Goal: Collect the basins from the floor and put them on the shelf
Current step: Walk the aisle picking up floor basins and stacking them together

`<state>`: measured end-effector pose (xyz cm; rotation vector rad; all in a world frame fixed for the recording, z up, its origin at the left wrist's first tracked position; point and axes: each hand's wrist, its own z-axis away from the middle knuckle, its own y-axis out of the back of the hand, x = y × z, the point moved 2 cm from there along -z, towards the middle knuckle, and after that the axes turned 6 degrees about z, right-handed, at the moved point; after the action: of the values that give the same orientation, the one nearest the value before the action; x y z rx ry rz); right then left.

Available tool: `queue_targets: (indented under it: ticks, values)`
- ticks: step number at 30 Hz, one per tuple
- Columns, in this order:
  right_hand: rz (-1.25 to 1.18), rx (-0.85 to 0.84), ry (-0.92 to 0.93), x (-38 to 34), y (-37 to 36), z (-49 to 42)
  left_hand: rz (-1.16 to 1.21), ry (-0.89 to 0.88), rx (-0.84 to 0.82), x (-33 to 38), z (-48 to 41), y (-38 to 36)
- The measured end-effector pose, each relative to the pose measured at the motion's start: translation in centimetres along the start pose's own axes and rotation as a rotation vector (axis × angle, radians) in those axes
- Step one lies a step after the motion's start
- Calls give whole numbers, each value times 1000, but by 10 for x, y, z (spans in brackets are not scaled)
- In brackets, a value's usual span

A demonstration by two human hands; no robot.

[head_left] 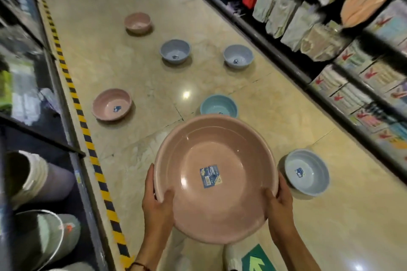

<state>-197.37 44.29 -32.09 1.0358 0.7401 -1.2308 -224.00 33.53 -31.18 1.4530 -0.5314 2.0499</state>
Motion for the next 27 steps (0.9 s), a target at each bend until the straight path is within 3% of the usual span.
queue_targets:
  ticks: [8,19,27]
  values:
    - [-77,79,20,-62,104,56,6,9,-105,61,79,-50]
    - [-245,391,-23,-61,283,73,-121,-57,-475,74,166,-235]
    - [-304,537,-90,-49,390,49,-154,-1,-614,57,206,-355]
